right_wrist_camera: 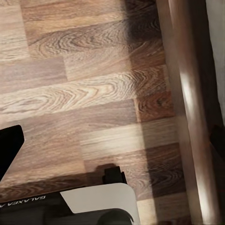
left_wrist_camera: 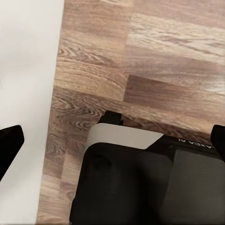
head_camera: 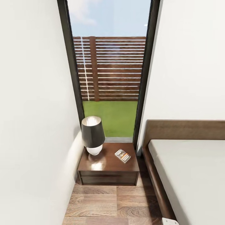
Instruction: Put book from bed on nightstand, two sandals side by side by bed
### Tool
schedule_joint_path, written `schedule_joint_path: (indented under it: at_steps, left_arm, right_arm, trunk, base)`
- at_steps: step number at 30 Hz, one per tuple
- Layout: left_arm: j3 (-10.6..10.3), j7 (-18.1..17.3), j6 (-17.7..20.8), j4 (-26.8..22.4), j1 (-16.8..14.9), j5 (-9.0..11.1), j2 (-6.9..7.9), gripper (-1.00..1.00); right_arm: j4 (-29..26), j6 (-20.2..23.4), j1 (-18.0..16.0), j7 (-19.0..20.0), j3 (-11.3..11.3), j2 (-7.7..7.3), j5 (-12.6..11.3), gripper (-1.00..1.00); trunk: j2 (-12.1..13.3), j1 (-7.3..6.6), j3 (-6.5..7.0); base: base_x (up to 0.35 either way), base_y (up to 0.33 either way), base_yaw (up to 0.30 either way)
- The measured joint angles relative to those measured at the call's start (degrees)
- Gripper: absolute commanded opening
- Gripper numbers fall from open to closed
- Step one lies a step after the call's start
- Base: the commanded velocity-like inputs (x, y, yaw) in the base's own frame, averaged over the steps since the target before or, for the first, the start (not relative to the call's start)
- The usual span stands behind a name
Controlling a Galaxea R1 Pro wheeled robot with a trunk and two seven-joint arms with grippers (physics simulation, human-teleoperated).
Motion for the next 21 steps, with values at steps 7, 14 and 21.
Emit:
schedule_joint_path:
  at_steps: [7,14,21]
  left_arm:
    - [0.0,0.0,-0.1,0.2,0.5,0.1,0.45,1.0]
    - [-0.1,0.2,-1.1,0.2,0.6,0.1,0.74,1.0]
    - [-0.1,0.4,-1.7,0.3,2.7,-0.2,1.46,1.0]
  right_arm:
    - [0.0,0.0,0.0,0.0,0.0,-0.02,0.0,1.0]
    - [0.0,0.0,0.0,0.0,0.0,-0.03,0.0,1.0]
    - [0.0,0.0,0.0,0.0,0.0,-0.03,0.0,1.0]
  trunk:
    - [2.8,-1.54,1.26]
    - [3.2,-1.77,1.45]
    - [3.2,-1.77,1.45]
  base:
    - [0.0,0.0,0.0]
    - [0.0,0.0,0.0]
    - [0.0,0.0,0.0]
